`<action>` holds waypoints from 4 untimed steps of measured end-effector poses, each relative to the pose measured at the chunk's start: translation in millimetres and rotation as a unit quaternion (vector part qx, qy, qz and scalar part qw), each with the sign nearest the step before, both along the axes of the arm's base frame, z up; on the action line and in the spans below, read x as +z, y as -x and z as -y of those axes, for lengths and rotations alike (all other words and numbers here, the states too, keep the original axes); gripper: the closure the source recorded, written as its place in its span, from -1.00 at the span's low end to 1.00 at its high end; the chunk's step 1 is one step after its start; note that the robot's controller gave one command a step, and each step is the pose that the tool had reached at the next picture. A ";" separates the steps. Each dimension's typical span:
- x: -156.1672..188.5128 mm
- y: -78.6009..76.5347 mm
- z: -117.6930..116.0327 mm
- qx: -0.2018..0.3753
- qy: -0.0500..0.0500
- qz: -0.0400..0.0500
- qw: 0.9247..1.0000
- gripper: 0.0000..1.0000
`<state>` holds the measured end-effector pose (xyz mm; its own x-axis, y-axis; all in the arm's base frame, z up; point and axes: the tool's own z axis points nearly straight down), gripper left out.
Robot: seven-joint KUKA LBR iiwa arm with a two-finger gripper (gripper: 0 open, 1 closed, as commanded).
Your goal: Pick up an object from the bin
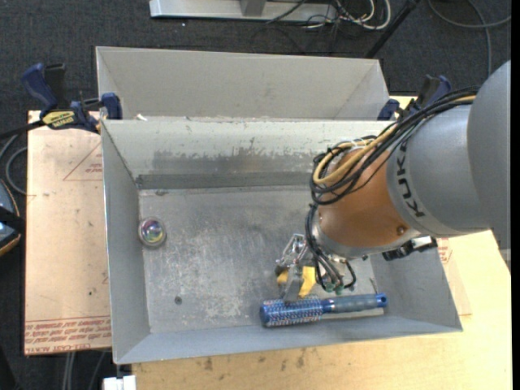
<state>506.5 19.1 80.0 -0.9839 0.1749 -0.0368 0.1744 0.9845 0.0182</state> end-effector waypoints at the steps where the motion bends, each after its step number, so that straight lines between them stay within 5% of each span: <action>1: 121.1 1.3 -2.7 0.005 0.005 -0.015 1.000 1.00; 2: 116.7 3.1 -2.4 0.005 0.005 -0.019 1.000 -1.00; 3: 2.2 19.3 42.3 0.040 0.006 -0.017 0.999 -1.00; 4: 4.2 20.6 40.8 0.042 0.006 -0.020 0.999 1.00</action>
Offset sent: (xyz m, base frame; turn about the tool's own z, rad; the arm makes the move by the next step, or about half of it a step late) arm -0.0038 0.0017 0.1170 -0.0079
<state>485.9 -21.7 84.1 -0.9958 0.0914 0.0006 0.0914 0.9958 0.0009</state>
